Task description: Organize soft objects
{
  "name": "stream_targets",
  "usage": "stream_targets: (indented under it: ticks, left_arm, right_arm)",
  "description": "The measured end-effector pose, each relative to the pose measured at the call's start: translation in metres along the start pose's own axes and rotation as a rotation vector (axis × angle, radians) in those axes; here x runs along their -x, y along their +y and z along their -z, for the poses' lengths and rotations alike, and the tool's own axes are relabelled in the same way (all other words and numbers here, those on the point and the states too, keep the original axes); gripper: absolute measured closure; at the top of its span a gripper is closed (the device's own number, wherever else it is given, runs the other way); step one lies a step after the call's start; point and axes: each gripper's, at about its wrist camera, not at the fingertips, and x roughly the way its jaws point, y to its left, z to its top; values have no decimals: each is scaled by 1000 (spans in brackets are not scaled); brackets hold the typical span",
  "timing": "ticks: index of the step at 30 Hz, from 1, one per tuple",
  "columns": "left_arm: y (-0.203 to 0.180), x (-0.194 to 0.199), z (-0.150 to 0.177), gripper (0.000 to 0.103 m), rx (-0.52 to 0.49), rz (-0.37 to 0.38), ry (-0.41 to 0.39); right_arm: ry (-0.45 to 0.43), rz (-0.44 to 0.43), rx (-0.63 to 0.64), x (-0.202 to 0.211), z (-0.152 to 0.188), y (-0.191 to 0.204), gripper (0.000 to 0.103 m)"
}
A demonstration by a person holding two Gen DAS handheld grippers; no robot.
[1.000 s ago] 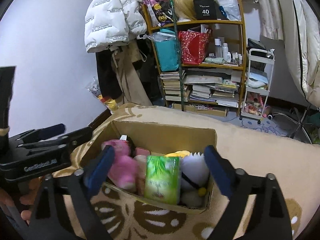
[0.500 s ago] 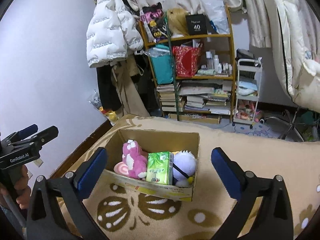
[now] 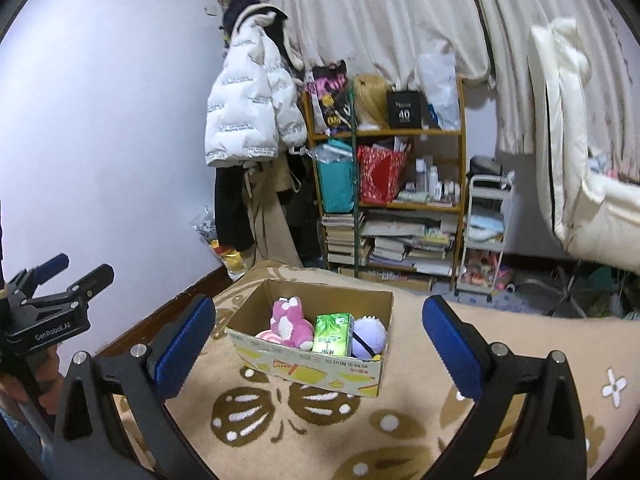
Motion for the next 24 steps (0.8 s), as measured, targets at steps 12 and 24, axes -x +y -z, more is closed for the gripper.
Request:
stream_targets:
  ticks: [12, 24]
  left_arm:
    - [6, 39, 34, 1, 20, 54, -49]
    - [10, 37, 75, 1, 31, 46, -39]
  right_arm:
    - [-60, 30, 53, 43, 34, 14, 0]
    - [-60, 109, 19, 45, 63, 0, 0]
